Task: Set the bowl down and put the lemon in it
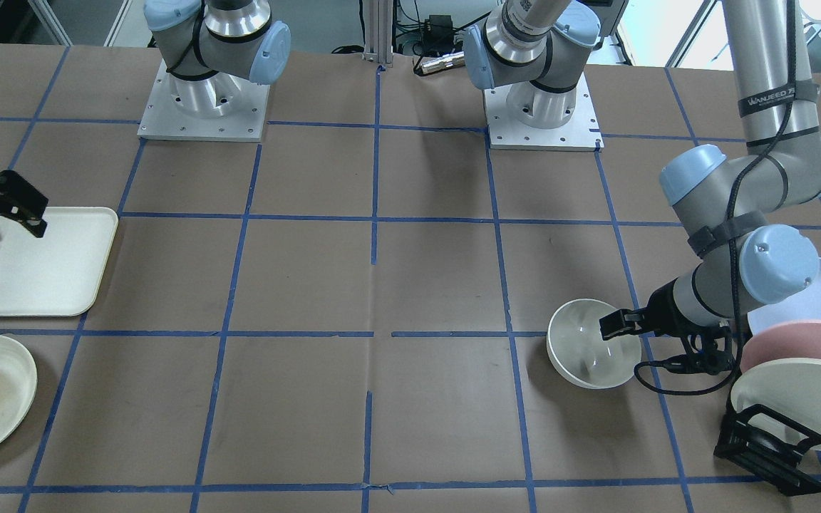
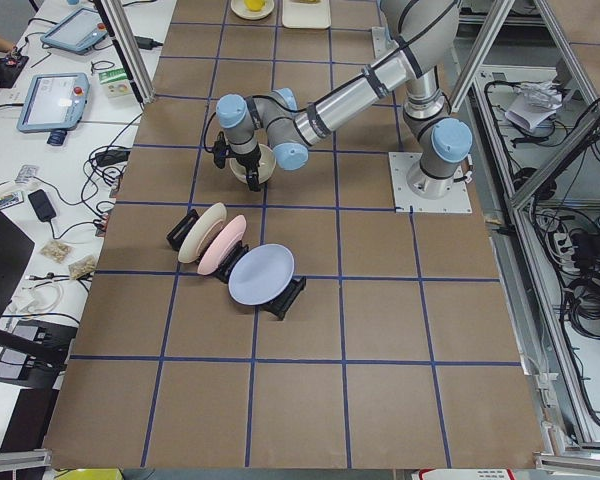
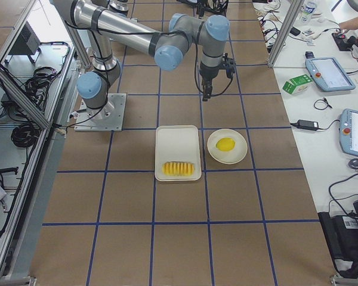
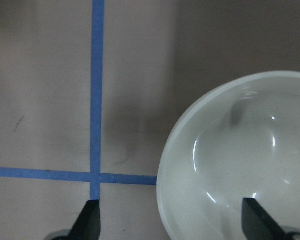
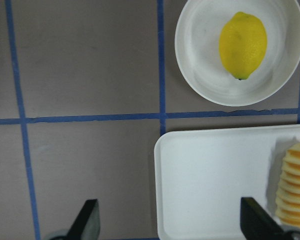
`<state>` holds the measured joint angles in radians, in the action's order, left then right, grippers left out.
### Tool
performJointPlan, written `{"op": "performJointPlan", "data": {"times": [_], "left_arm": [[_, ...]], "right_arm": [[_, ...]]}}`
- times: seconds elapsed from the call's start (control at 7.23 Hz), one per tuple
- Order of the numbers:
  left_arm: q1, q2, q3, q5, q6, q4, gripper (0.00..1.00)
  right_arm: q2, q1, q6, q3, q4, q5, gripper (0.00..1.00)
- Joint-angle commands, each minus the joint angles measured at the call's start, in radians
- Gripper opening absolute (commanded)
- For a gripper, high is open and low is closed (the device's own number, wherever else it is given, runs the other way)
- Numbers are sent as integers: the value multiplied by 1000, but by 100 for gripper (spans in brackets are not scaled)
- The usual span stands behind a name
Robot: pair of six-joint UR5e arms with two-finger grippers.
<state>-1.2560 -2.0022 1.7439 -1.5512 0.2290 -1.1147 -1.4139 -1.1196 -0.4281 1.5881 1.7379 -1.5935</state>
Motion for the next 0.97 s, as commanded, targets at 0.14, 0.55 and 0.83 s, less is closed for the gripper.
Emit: {"op": "performJointPlan", "data": {"times": [0.14,0.55,0.83], "left_arm": [[0,-18,0,-10,29,1,23],[1,-12,-1,-7,24,1,0],[1,-9,0,-7,26,1,0]], "right_arm": [[201,58,-32,-20,233,-2,100],[326,64,-5,-22,405,4,100],[375,64,-4,-22,440,3,100]]}}
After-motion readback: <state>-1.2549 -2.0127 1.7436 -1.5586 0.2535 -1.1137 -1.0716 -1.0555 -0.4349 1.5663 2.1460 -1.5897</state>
